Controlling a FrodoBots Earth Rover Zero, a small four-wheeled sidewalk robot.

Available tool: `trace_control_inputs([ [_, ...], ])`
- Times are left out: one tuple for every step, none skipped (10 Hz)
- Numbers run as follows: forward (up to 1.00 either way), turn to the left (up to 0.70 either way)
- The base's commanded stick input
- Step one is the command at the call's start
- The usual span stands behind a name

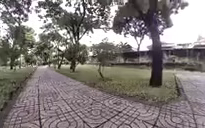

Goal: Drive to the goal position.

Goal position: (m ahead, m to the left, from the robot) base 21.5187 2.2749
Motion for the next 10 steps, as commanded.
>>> trace_control_inputs([
  [0.5, 0.22],
  [0.5, 0.07],
  [0.5, 0.0],
  [0.5, 0.0],
  [0.5, 0.17],
  [0.5, 0.0],
  [0.5, 0.0],
  [0.5, 0.0],
  [0.5, 0.0],
  [0.5, 0.0],
])
